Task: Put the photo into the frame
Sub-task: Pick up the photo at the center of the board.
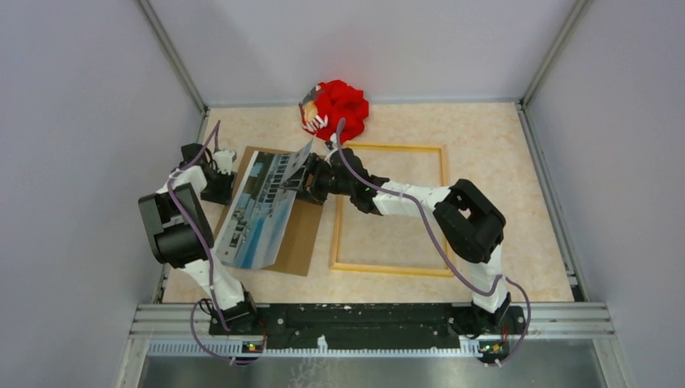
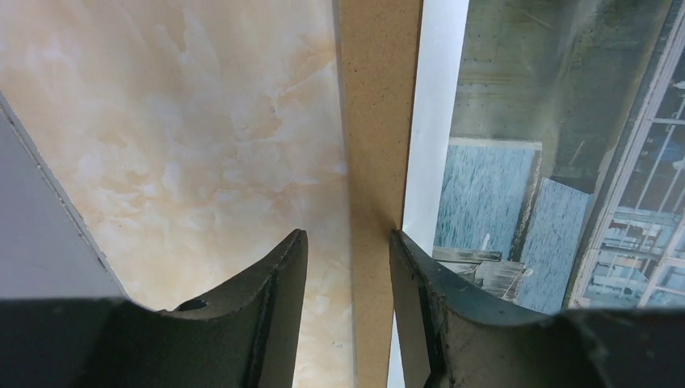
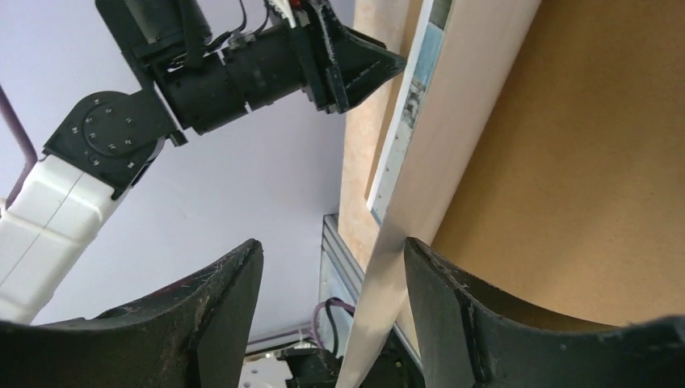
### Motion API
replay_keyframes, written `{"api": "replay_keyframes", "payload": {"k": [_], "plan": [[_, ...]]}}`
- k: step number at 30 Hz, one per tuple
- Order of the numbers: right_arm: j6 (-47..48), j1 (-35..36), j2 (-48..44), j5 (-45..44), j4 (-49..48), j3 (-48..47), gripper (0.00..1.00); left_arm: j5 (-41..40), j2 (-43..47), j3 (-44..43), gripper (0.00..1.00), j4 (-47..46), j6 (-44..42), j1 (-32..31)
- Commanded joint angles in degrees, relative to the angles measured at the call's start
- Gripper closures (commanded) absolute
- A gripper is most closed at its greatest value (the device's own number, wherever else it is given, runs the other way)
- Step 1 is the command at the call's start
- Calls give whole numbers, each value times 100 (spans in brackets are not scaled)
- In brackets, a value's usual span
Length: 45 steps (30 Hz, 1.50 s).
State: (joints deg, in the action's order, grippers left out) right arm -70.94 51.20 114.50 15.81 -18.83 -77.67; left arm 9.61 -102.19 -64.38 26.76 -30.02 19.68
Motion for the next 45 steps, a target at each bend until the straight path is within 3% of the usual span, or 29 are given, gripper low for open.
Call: {"api": "replay_keyframes", "payload": {"k": [1, 7, 14, 21, 24, 28, 33, 39, 45], "plan": [[-66, -25, -75, 152, -320, -166, 38, 229, -12, 224, 51, 241, -12, -102], [405, -72, -447, -319, 571, 6, 48, 204, -18, 207, 51, 242, -39, -100], [611, -88, -447, -503, 941, 45, 66, 227, 15, 207, 51, 250, -30, -105], [861, -134, -457, -658, 1317, -12, 100, 289, -7, 118, 51, 368, -13, -104], [1278, -175, -693, -837, 1785, -229, 100, 306, 10, -4, 49, 499, -15, -92], [2085, -367, -1478, -1166, 2722, -464, 100, 253, 120, -199, 38, 611, 20, -81], [3071, -767, -2758, -1810, 4474, -764, 100, 308, 261, -380, 28, 773, 81, -87], [3925, -1279, -4017, -2652, 6665, -1337, 100, 367, 293, -472, 27, 860, 97, -83], [4207, -1285, -4347, -3843, 8399, -2426, 100, 381, 244, -436, 28, 856, 115, -81]]}}
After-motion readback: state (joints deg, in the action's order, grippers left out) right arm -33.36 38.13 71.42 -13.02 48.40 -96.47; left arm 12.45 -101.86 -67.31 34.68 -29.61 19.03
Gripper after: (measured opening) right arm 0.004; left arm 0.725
